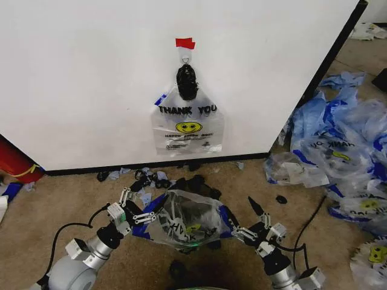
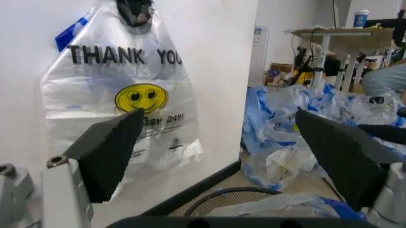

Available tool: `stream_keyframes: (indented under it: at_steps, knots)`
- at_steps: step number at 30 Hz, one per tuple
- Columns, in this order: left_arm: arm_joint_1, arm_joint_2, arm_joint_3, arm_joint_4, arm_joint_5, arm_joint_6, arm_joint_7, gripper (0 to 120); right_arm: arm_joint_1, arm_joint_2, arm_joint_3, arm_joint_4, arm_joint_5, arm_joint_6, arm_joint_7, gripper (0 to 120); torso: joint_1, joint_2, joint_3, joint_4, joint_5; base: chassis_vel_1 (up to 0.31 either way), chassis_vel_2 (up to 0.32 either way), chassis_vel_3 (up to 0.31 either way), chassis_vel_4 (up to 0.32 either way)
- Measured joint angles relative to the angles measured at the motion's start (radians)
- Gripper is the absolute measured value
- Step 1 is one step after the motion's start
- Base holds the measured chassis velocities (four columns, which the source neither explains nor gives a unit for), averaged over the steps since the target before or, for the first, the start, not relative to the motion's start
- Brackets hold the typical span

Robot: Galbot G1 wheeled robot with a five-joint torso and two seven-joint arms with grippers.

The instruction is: Pick up the garbage bag from the wall and place it over the trash bin.

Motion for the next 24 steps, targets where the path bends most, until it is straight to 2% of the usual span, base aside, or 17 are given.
stream_keyframes:
  at_steps: [8,14,18,19,24]
  knots:
    - [-0.003,-0.004,0.005,0.009,-0.002,0.004,-0.003,94,0.004,-0.014,-0.068,0.061,-0.02,-0.04,0.083,100,0.0,0.0,0.0,0.0001,0.0002,0.0,0.0,0.0,0.0]
    - [-0.013,-0.006,0.019,0.021,-0.003,0.007,-0.005,94,-0.054,-0.05,-0.098,0.154,-0.003,-0.1,0.177,100,0.0,0.0,0.0,0.0,0.0001,0.0,0.0,0.0,0.0]
    - [-0.017,-0.016,0.027,0.025,-0.002,0.009,-0.005,94,-0.086,-0.071,-0.115,0.24,0.047,-0.184,0.283,100,0.0,0.0,0.0,-0.0001,0.0,0.0,0.0,0.0,0.0]
    - [-0.019,-0.021,0.028,0.025,0.0,0.009,-0.004,94,-0.074,-0.076,-0.131,0.268,0.077,-0.235,0.329,100,0.0,0.0,0.0,-0.0001,-0.0003,0.0,0.0,0.0,0.0]
    - [-0.011,-0.034,0.026,0.026,0.002,0.01,-0.004,94,-0.009,-0.063,-0.19,0.289,0.114,-0.33,0.441,100,0.0,0.0,0.0,0.0002,0.0002,0.0,0.0,0.0,0.0]
